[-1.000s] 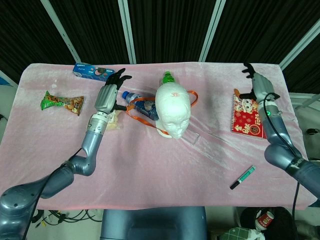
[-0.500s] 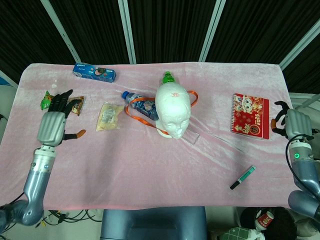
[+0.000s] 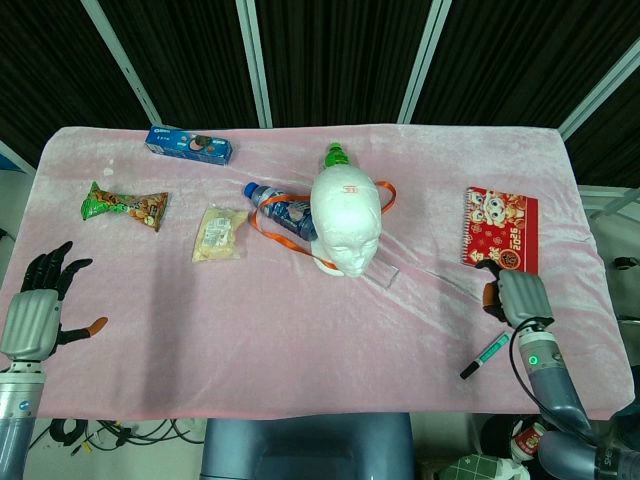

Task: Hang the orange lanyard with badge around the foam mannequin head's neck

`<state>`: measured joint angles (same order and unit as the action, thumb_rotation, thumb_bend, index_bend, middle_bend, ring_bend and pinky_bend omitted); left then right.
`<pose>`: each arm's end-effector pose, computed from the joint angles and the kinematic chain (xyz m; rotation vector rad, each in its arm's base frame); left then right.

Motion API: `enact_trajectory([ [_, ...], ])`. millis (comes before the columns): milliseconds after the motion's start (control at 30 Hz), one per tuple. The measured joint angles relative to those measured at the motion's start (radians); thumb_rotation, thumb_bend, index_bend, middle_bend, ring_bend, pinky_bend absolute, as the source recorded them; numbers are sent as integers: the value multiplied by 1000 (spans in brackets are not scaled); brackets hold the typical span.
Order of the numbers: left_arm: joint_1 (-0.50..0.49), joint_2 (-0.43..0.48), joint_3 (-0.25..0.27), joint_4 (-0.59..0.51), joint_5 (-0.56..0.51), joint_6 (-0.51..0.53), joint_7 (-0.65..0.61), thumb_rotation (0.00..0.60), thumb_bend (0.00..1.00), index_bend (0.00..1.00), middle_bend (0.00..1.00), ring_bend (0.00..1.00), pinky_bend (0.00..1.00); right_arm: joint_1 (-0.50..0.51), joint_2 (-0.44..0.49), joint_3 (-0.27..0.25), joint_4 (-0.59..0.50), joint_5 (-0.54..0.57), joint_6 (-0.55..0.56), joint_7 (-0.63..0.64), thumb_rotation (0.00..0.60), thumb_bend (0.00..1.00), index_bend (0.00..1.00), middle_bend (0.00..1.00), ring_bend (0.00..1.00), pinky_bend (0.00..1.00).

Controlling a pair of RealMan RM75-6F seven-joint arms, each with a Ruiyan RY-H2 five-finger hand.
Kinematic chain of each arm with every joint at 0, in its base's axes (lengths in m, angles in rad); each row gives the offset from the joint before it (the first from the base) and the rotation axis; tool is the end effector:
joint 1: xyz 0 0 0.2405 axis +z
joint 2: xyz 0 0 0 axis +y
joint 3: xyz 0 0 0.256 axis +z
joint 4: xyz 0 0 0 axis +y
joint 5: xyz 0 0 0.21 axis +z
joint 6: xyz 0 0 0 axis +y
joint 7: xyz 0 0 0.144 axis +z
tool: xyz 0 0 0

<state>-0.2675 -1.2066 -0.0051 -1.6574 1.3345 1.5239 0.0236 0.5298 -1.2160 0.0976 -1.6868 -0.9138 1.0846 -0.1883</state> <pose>-0.2817 0.2234 0.1331 -1.3315 -0.9600 -1.0224 -0.2609 -0.3012 0.0889 1.4553 -1.2261 0.7565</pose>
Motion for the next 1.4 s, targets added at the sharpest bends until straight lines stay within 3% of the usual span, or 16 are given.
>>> enact_trajectory([
  [400,57,-14,11,61,38,25,-82,600,70,211,10,0,0,135,-148,35,-34,195,-93,-189,600,717,254,827,821,766],
  [767,74,-27,-12,79,48,18,-93,600,70,211,10,0,0,235,-292,73,33,329,-94,-302,600,735,244,826,822,766],
  [1400,92,-43,-49,88,47,7,-75,600,70,212,10,0,0,273,-375,80,171,417,-132,-320,600,749,267,828,828,766],
])
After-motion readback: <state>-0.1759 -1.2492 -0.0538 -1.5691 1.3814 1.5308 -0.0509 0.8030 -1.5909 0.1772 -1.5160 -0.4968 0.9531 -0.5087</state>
